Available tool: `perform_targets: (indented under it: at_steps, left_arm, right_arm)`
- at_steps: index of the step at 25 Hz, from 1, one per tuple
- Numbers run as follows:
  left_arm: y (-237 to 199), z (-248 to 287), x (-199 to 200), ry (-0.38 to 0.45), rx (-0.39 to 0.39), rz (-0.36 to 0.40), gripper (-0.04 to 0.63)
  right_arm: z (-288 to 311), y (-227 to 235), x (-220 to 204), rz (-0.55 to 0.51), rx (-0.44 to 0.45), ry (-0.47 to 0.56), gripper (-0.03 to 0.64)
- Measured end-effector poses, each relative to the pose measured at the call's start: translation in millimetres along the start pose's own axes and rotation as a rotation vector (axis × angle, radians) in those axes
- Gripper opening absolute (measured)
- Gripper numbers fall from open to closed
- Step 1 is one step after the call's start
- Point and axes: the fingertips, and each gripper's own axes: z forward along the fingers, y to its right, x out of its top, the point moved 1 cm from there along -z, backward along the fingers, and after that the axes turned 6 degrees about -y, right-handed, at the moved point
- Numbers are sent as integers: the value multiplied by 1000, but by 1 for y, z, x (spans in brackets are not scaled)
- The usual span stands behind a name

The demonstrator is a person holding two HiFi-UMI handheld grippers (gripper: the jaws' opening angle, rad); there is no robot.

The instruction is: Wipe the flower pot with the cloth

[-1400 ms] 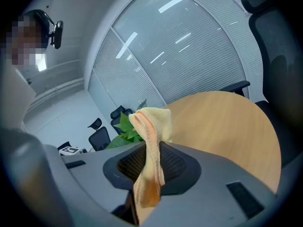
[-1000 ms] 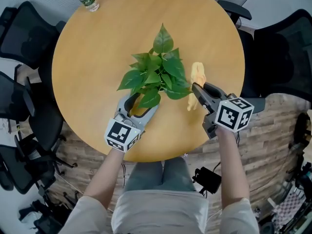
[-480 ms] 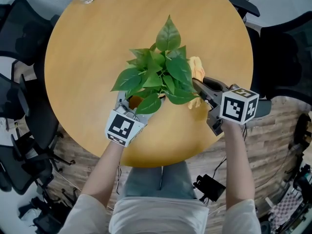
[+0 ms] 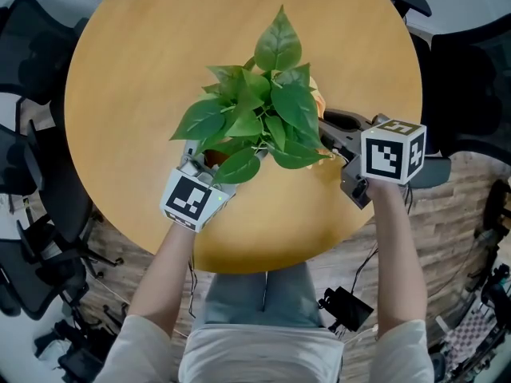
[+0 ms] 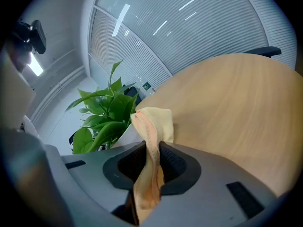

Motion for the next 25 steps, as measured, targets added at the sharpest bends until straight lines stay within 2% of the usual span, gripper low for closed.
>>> perform_targets:
  at_steps: [6,11,25]
  left_arm:
    - [-1,0,0,-4,-20,16,357]
    - [-2,0,1,-3,-21,25,356]
    - [-1,1,1,-2,-10,1,356]
  right_arm:
    - [14,-1,10,-49,82,-99,72]
    - [24,-13,1,-133,145,-217,72]
    - [20,-26,-30,-183,132,-240,72]
